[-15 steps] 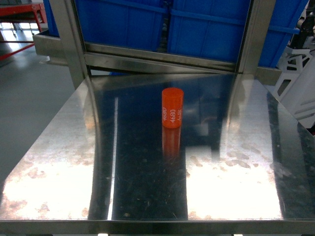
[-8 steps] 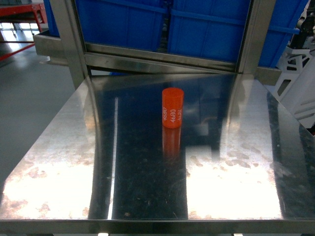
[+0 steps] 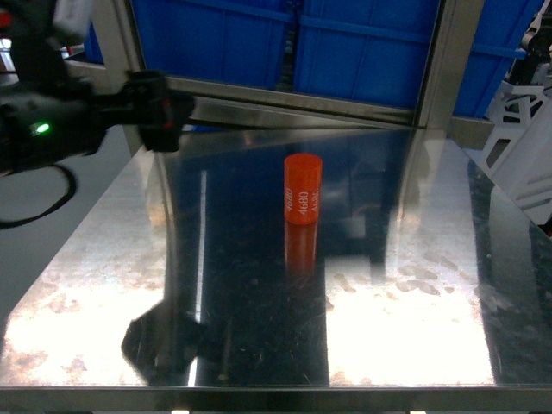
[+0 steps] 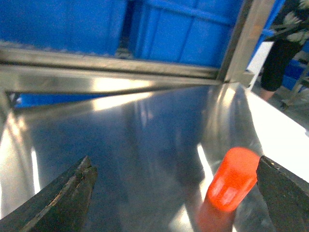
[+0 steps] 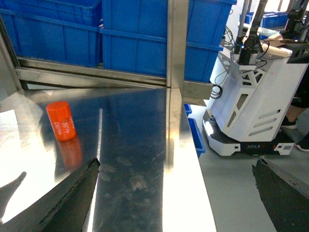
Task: Pick capacitor and pack into box
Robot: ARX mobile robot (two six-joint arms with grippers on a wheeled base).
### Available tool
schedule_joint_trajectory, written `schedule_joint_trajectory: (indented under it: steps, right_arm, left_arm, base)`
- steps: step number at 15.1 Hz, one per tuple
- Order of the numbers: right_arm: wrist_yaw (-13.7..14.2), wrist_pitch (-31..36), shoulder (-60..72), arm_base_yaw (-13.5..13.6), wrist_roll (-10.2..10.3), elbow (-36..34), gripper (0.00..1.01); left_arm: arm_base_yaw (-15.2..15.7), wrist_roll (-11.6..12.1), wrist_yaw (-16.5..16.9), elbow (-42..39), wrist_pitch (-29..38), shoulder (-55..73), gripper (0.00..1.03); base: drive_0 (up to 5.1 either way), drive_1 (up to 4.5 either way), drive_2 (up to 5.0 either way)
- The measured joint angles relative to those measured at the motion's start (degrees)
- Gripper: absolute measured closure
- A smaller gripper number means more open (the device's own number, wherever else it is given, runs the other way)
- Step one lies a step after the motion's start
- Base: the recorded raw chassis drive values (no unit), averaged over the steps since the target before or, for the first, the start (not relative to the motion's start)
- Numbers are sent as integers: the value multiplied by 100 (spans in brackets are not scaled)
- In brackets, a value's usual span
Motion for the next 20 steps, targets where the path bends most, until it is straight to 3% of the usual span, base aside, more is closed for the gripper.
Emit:
schedule_joint_trajectory:
  steps: [3,5,14,19,20]
  right_arm:
    - [0,0,0,0,0,0,3]
    - [2,-2,0,0,-2,0,3]
    - [0,0,0,0,-2,0,3]
    - [0,0,0,0,-2,0,3]
    - [0,0,0,0,-2,0,3]
  left_arm:
    - [-874,0,-243,1311,-415,710,5]
    - [-1121,26,-380,1725,-632,1274,5]
    - [-1423,48,-413,2507,-1158,2367,5]
    - [-1519,42,-761,3180,-1449,3130,5]
    - [-1528,63,-890,3342,-1563,3270,10]
  base:
    - [0,0,0]
    - [0,0,0]
    - [0,0,0]
    - [0,0,0]
    - [0,0,0]
